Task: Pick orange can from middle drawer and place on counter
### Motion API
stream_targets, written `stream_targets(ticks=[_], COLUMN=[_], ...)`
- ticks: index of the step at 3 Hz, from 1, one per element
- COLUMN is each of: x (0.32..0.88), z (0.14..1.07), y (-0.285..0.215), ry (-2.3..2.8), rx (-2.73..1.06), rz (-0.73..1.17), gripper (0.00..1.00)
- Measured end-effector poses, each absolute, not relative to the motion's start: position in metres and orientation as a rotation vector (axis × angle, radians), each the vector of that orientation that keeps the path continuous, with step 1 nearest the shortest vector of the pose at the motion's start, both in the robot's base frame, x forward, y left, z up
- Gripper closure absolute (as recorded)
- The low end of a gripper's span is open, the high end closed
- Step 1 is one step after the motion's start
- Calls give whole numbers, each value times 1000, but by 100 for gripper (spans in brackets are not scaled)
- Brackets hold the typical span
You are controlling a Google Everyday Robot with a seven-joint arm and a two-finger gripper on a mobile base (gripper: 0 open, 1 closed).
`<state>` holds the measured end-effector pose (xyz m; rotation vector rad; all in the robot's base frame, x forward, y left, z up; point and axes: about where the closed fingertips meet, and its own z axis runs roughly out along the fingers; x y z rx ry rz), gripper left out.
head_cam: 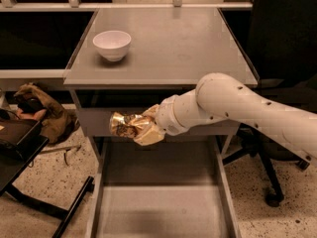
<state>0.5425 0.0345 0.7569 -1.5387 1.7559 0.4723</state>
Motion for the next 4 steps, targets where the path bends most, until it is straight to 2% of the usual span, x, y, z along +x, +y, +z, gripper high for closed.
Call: stream_targets(ticks=[2,4], x=[552,597], z=[794,909], y=[28,12], ry=[1698,1541], rx=[-1528,-1514], rz=[458,352], gripper=[100,100])
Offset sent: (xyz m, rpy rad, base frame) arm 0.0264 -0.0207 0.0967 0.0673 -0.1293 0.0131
